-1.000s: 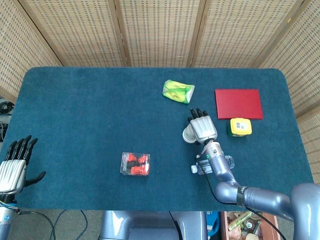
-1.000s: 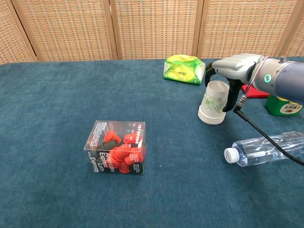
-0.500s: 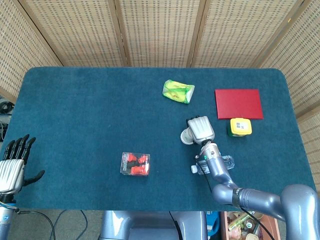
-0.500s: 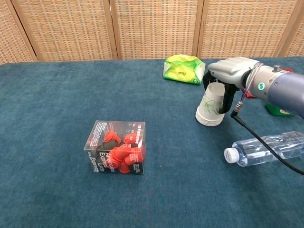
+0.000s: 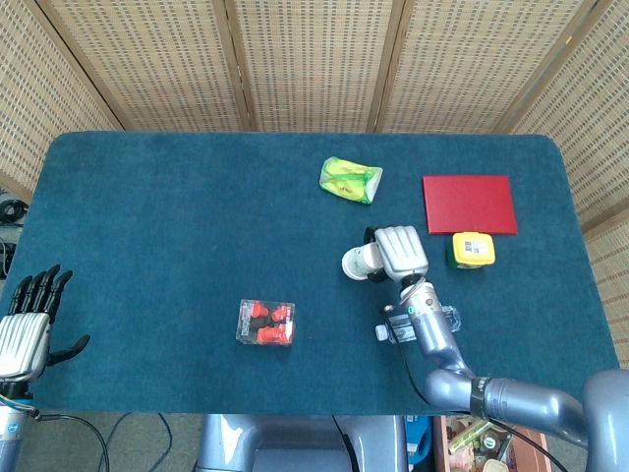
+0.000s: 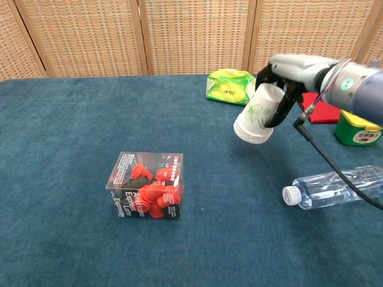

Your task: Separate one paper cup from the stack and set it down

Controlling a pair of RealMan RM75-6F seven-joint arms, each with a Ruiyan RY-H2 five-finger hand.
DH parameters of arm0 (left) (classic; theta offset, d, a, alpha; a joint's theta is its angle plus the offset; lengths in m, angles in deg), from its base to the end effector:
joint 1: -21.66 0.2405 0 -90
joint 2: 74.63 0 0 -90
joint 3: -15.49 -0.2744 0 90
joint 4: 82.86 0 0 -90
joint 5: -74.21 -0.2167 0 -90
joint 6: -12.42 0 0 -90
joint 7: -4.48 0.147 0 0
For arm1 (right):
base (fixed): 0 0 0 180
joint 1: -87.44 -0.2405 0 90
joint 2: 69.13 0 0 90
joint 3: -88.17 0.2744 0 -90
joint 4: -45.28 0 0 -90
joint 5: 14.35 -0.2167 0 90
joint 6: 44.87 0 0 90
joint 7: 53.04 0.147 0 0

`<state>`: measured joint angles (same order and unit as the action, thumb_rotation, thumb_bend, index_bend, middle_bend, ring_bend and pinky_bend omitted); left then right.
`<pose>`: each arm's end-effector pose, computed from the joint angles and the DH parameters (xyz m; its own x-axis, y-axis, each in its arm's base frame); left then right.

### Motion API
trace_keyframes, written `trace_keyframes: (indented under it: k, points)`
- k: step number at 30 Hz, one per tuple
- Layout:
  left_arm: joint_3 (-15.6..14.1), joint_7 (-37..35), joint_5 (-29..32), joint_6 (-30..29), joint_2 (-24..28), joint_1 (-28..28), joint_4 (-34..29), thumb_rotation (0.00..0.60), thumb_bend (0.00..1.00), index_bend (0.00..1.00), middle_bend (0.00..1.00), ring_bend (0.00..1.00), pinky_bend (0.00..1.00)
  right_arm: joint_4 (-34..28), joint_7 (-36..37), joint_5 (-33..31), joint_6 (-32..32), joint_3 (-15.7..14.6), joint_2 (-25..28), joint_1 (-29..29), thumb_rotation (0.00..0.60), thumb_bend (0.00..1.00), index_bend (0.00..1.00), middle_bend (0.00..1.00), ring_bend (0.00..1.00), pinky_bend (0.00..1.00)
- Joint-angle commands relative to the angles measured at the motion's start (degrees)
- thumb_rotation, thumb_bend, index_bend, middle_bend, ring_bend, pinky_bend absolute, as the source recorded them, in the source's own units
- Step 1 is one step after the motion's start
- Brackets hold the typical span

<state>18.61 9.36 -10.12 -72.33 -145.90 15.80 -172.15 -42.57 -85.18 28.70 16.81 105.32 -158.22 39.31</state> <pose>-0.3295 0.1926 0.1242 0.4053 0.0037 0.9142 0.9142 0.0025 -0.4053 -0.1310 -0.3975 0.0025 0.3834 -0.1934 0.9031 -0.9199 -0.1677 0.3546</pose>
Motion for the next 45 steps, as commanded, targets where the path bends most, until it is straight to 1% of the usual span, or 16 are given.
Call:
trace_keyframes:
  k: [1, 3, 6, 7, 10, 12, 16, 20, 27, 36, 41, 45]
  points:
    - [-0.01, 0.05, -0.04, -0.04, -0.05, 0.0, -0.02, 0.6, 0.21, 0.0, 0.0, 0.0, 0.0, -3.99, 3.73, -0.7, 0.73, 1.91, 3.08, 2.2, 0.6, 0.19, 0.78, 0.64, 0.5, 0.74]
    - [-0.02, -0.01, -0.11, -0.04, -0.11, -0.05, -0.1, 0.6, 0.21, 0.0, 0.0, 0.0, 0.0, -5.78, 5.87, -1.18, 0.82, 2.72, 4.28, 3.09, 0.6, 0.19, 0.78, 0.65, 0.51, 0.74]
    - [-0.07, -0.34, -0.15, 0.1, -0.22, -0.11, -0.14, 0.6, 0.21, 0.0, 0.0, 0.0, 0.0, -8.59, 10.08, -2.7, 0.63, 4.65, 5.69, 4.43, 0.6, 0.19, 0.78, 0.65, 0.51, 0.74]
    - [-0.08, -0.54, -0.22, 0.09, -0.25, -0.12, -0.12, 0.6, 0.21, 0.0, 0.0, 0.0, 0.0, -9.9, 12.23, -3.45, 0.55, 5.76, 6.2, 4.99, 0.6, 0.19, 0.78, 0.65, 0.51, 0.74]
    - [-0.08, -0.57, -0.34, -0.04, -0.36, -0.12, 0.08, 0.6, 0.21, 0.0, 0.0, 0.0, 0.0, -11.68, 14.68, -4.08, 0.62, 6.97, 6.94, 5.58, 0.6, 0.19, 0.78, 0.65, 0.51, 0.74]
    - [-0.17, -0.48, -0.33, 0.07, -0.56, -0.14, 0.25, 0.6, 0.21, 0.0, 0.0, 0.0, 0.0, -13.95, 17.93, -5.37, 2.06, 8.98, 6.32, 6.13, 0.6, 0.19, 0.78, 0.65, 0.51, 0.74]
    - [-0.3, -0.17, -0.4, 0.34, -0.87, -0.29, 0.48, 0.6, 0.21, 0.0, 0.0, 0.0, 0.0, -16.51, 20.3, -6.75, 3.63, 10.36, 4.7, 5.97, 0.6, 0.19, 0.78, 0.65, 0.51, 0.74]
    - [-0.29, -0.33, -0.48, 0.2, -0.94, -0.27, 0.6, 0.6, 0.21, 0.0, 0.0, 0.0, 0.0, -17.96, 20.31, -7.46, 4.84, 10.63, 3.07, 4.98, 0.6, 0.19, 0.78, 0.65, 0.51, 0.74]
    - [-0.1, -1.86, -0.04, 0.56, -0.94, -0.36, 0.92, 0.6, 0.21, 0.0, 0.0, 0.0, 0.0, -19.91, 17.98, -7.99, 6.9, 11.01, 1.21, 2.66, 0.6, 0.19, 0.78, 0.65, 0.51, 0.74]
    - [0.1, -3.94, 0.48, 1.96, -1.56, -1.04, 2.19, 0.6, 0.21, 0.0, 0.0, 0.0, 0.0, -21.42, 15.05, -10.88, 9.88, 13.5, -0.9, -0.86, 0.6, 0.19, 0.78, 0.65, 0.51, 0.74]
    - [-0.02, -4.19, 0.57, 2.55, -1.86, -1.29, 2.57, 0.6, 0.21, 0.0, 0.0, 0.0, 0.0, -21.28, 13.93, -12.06, 10.29, 14.39, -1.18, -2.27, 0.6, 0.19, 0.78, 0.65, 0.51, 0.74]
    - [-0.02, -4.61, 1.06, 3.27, -2.18, -1.51, 3.14, 0.6, 0.21, 0.0, 0.0, 0.0, 0.0, -21.36, 12.8, -12.96, 10.61, 15.66, -0.98, -3.73, 0.6, 0.19, 0.78, 0.65, 0.51, 0.74]
